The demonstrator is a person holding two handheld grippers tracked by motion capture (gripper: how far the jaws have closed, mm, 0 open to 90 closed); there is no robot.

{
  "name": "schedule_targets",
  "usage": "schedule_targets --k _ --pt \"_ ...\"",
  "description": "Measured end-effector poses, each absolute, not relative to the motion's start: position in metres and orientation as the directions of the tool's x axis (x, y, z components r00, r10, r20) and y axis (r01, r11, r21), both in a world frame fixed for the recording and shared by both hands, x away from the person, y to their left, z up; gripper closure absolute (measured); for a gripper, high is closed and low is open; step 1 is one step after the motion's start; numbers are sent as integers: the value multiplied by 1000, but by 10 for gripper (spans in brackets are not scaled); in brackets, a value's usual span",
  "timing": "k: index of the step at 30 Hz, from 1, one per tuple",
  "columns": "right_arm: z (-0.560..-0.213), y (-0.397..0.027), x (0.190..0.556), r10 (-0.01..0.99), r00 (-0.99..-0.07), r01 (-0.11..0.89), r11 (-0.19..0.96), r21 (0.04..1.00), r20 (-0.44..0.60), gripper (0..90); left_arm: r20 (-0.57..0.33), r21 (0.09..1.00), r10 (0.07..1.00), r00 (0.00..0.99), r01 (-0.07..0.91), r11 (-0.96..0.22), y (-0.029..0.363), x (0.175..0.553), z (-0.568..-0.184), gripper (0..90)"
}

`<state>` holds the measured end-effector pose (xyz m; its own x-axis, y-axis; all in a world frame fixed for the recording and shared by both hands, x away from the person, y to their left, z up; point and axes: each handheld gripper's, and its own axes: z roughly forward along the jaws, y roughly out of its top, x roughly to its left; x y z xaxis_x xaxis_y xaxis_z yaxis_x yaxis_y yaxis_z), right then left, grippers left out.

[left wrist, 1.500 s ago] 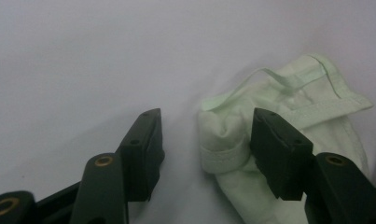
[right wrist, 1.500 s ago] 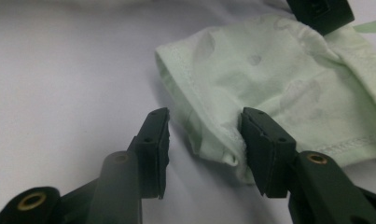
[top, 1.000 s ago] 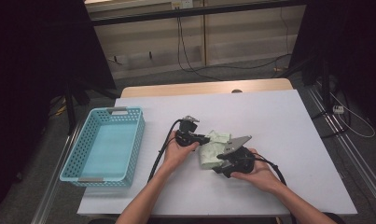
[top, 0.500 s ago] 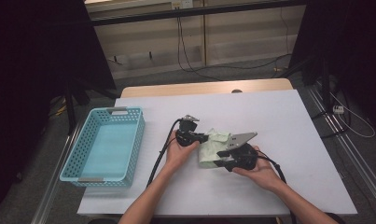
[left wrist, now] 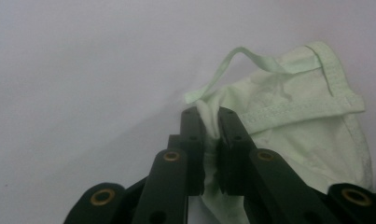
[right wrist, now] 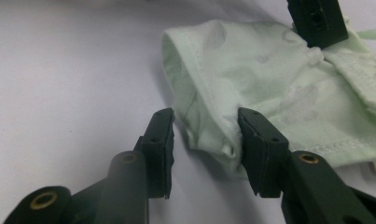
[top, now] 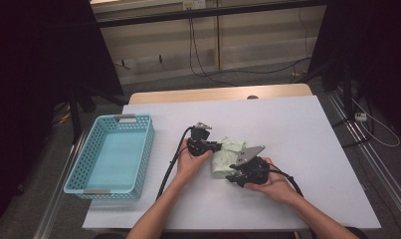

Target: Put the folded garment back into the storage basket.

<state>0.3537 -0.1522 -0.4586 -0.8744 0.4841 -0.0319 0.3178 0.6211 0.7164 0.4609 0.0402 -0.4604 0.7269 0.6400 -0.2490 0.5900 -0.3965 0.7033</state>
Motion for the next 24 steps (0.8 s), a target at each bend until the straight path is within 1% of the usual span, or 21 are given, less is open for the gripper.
schedule_targets --k 1,3,5,10,17,24 --pt "-459 -152 354 484 -875 319 621 716 -30 593 -249 703 641 726 590 -396 40 461 -460 825" --pt "-459 -153 356 490 -871 320 617 719 -33 656 -255 703 641 724 594 -391 40 461 -461 825" --pt "-459 -154 358 489 -872 320 617 719 -31 687 -259 701 638 725 596 -393 41 462 -461 825" --pt "-459 -156 360 486 -874 323 613 721 -22 703 -274 701 636 721 603 -381 41 463 -461 826" --pt "-459 -156 361 521 -853 351 594 724 -14 808 -289 716 646 707 607 -344 41 463 -460 829" --pt "-458 -157 362 539 -842 379 566 732 19 834 -294 721 640 709 605 -339 43 463 -458 831"
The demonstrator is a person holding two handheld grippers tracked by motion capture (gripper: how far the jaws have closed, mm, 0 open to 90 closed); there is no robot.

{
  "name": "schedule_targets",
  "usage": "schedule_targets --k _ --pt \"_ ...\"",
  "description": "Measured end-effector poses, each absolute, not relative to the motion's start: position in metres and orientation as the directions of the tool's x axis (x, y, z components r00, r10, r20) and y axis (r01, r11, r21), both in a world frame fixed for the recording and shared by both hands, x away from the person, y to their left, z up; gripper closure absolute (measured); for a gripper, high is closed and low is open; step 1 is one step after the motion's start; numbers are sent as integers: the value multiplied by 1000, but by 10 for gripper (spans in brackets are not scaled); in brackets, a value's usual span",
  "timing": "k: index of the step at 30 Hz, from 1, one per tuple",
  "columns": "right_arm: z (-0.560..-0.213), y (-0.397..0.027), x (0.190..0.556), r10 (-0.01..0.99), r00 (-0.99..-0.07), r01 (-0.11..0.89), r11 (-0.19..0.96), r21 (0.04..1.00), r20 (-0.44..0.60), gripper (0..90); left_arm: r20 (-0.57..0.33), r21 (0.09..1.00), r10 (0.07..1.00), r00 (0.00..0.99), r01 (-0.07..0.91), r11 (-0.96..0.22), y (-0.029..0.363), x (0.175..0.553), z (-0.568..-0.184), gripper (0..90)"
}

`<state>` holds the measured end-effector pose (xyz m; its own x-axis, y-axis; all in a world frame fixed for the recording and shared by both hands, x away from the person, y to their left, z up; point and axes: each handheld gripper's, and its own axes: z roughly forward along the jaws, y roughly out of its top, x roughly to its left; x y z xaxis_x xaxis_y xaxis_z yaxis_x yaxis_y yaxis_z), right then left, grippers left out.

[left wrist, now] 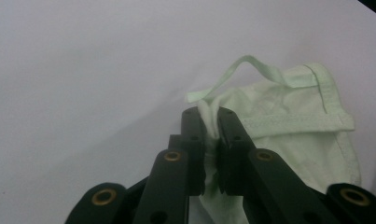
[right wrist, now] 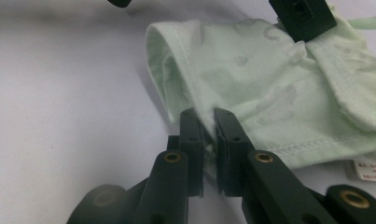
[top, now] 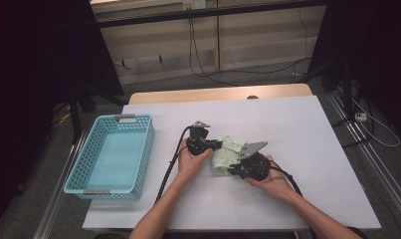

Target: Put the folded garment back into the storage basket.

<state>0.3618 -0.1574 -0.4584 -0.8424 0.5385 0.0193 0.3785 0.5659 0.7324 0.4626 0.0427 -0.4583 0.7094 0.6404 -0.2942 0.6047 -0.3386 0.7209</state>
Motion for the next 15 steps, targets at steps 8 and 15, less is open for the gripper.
schedule_targets --k 8,15 --pt "-456 -159 360 538 -843 381 551 742 33 836 -290 740 631 719 587 -328 43 459 -452 833" --pt "-454 -160 360 537 -843 384 536 752 48 836 -284 748 628 724 577 -328 46 457 -447 833"
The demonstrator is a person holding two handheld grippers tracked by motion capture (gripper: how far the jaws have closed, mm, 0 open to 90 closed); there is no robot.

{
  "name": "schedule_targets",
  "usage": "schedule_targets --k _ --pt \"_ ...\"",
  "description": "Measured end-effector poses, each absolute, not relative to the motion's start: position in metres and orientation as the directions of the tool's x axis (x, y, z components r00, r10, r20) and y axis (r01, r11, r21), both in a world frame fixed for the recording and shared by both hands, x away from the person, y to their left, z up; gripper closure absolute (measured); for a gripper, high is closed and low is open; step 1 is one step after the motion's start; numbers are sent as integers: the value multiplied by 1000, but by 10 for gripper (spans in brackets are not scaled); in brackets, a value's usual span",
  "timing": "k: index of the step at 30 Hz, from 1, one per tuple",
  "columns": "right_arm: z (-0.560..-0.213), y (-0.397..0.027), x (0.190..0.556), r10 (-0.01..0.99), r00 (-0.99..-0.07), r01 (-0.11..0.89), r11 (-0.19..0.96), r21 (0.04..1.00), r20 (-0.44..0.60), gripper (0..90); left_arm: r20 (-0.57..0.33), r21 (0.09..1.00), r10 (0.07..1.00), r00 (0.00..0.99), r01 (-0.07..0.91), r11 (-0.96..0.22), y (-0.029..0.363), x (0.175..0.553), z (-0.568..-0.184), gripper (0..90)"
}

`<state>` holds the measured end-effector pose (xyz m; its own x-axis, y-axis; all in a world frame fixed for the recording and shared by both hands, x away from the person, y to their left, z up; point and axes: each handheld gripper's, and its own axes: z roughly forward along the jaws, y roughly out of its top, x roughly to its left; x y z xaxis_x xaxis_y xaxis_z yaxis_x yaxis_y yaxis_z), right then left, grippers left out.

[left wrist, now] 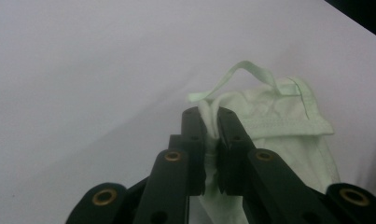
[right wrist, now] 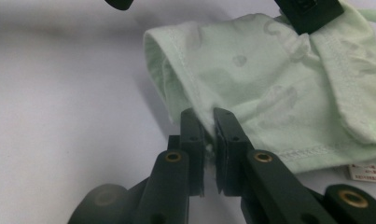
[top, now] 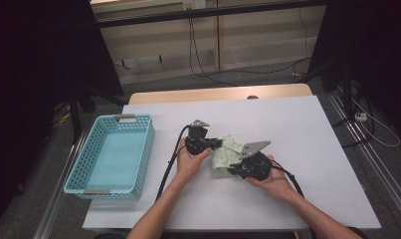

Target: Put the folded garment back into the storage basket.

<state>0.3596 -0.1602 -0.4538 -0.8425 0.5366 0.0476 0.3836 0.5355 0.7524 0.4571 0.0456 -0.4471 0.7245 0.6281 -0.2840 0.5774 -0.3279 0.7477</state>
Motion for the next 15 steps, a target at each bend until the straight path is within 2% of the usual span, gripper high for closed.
schedule_targets --k 15 --pt "-445 -161 358 543 -837 382 507 772 58 837 -274 765 626 730 560 -317 49 456 -438 834"
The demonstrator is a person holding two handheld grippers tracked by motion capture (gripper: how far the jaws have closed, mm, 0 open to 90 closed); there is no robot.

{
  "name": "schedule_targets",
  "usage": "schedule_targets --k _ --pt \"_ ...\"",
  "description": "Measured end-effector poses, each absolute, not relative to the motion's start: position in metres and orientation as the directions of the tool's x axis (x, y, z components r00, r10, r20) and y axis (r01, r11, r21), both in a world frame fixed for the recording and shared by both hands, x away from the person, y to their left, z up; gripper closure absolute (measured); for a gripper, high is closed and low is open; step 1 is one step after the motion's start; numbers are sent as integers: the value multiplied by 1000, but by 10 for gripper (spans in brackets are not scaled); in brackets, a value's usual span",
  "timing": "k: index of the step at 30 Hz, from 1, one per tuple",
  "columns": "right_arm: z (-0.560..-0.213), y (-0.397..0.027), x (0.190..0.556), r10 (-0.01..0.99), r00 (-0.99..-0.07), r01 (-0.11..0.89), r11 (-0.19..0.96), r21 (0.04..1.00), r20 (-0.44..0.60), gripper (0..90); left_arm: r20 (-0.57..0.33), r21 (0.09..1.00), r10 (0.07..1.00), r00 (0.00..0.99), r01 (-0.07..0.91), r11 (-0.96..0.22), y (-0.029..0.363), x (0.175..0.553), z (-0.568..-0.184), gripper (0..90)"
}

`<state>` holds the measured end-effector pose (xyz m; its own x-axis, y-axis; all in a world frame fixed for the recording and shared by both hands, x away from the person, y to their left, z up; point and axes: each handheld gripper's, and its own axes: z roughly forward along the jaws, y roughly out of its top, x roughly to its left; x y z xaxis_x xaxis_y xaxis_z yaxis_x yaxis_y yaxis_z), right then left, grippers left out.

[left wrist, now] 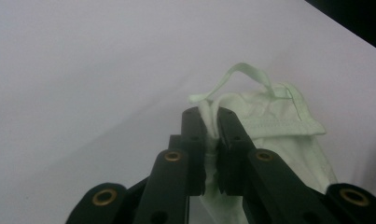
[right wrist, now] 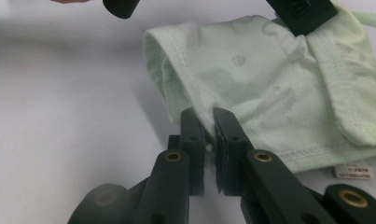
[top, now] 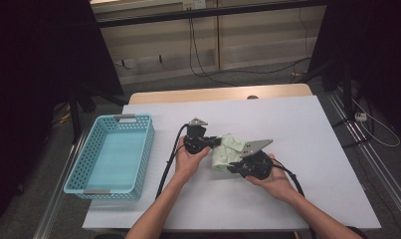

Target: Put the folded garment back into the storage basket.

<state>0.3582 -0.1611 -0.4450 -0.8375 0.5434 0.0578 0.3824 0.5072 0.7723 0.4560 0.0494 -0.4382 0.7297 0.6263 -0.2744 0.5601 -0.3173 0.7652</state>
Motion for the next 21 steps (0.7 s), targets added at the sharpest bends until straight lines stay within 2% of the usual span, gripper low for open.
schedule_targets --k 21 --pt "-433 -152 361 530 -847 338 481 809 39 837 -261 788 634 728 540 -296 65 456 -422 833"
